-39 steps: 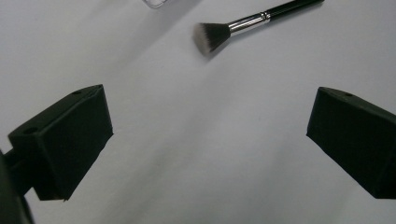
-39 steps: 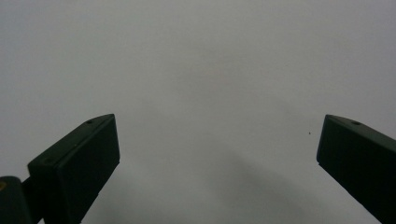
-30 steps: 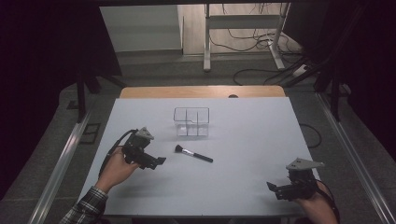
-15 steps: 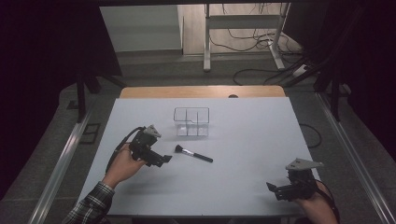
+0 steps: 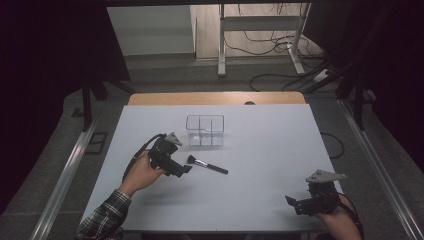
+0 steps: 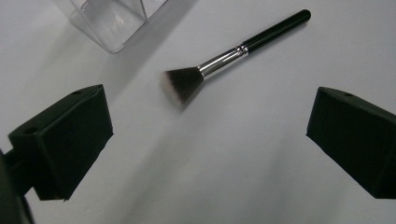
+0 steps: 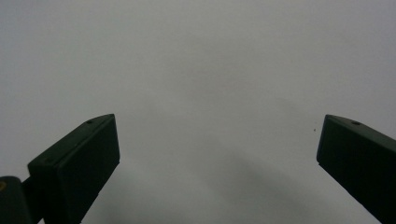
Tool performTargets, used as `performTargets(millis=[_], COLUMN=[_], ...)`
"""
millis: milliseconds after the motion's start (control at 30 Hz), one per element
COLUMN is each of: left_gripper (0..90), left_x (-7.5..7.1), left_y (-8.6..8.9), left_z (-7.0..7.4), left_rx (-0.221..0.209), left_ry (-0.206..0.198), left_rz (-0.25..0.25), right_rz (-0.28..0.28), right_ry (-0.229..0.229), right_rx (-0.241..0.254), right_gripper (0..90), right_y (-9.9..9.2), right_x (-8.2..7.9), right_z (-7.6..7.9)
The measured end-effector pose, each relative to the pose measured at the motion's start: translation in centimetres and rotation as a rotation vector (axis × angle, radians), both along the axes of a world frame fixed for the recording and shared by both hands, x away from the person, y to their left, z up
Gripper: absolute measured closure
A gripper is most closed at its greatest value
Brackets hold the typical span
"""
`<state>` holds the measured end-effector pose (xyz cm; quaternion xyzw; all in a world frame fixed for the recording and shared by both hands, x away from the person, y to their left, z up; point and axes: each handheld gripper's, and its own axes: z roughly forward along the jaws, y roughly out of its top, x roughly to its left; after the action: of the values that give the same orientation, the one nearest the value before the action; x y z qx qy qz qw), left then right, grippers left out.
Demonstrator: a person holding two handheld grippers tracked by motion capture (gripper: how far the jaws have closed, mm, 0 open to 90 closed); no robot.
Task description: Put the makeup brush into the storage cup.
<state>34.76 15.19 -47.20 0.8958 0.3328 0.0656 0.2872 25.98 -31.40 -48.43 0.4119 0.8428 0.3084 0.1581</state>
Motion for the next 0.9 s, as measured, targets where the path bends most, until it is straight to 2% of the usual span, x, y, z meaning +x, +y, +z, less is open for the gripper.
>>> performTargets(millis=[633,900], left_gripper=[0.4,0.5], left_x=[1.8,2.4], left_y=[-2.6,-3.5], left_z=[-0.1,-0.2], left_rx=[0.027,0.072], left_ry=[0.01,0.015], left_rz=[-0.049,-0.083], right_rz=[0.004,0.007], right_ry=[0.005,0.007], right_rx=[-0.005,-0.007], right_gripper=[0.0,0.0], right_y=[0.0,0.1], right_x=[0.0,0.0], right_z=[-0.1,-0.1])
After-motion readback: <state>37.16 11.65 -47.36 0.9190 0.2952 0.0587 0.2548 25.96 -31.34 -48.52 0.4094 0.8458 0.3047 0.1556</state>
